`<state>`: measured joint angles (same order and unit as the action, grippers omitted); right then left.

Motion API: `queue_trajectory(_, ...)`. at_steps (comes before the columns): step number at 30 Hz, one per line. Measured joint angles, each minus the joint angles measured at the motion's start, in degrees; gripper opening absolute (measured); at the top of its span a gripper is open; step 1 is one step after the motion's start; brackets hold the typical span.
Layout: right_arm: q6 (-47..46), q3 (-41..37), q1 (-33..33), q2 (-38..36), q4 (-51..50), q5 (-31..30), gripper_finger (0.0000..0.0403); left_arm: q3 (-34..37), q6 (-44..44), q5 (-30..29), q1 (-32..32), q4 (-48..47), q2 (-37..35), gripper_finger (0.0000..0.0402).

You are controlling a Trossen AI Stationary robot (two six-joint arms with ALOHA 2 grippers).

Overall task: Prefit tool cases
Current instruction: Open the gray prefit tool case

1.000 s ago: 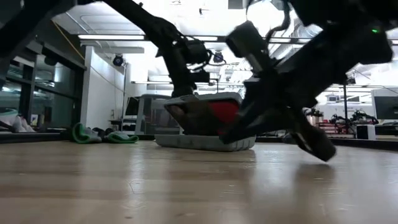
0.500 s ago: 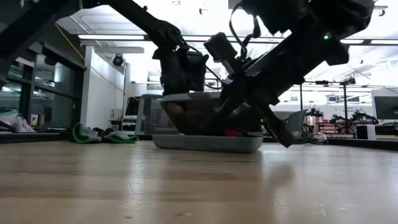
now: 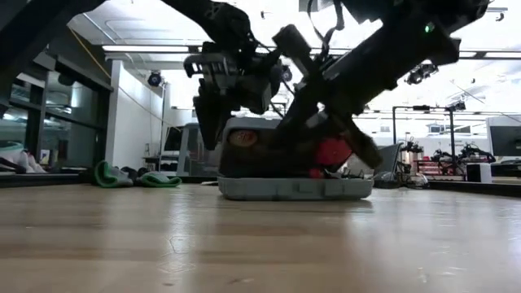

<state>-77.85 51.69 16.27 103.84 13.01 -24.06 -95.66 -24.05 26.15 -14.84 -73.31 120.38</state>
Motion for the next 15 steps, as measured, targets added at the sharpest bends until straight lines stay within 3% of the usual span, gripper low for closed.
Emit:
queue_trajectory(4,2.01,0.01,-0.32,-4.05,-4.81,-2.25,0.0,0.02,1.45,4.8,3.7,1.83,0.0,0.0)
queue_trajectory(10,4.7,-0.01,-1.52,-8.53,-11.5,-4.26,0.0,0.07,4.41,5.73,8.15,6.29,-0.47,0.0)
queue_trajectory(15,4.84,-0.01,-2.17,-9.08,-15.01,-3.83,0.0,0.09,5.58,8.01,9.0,3.47,-5.23,0.0)
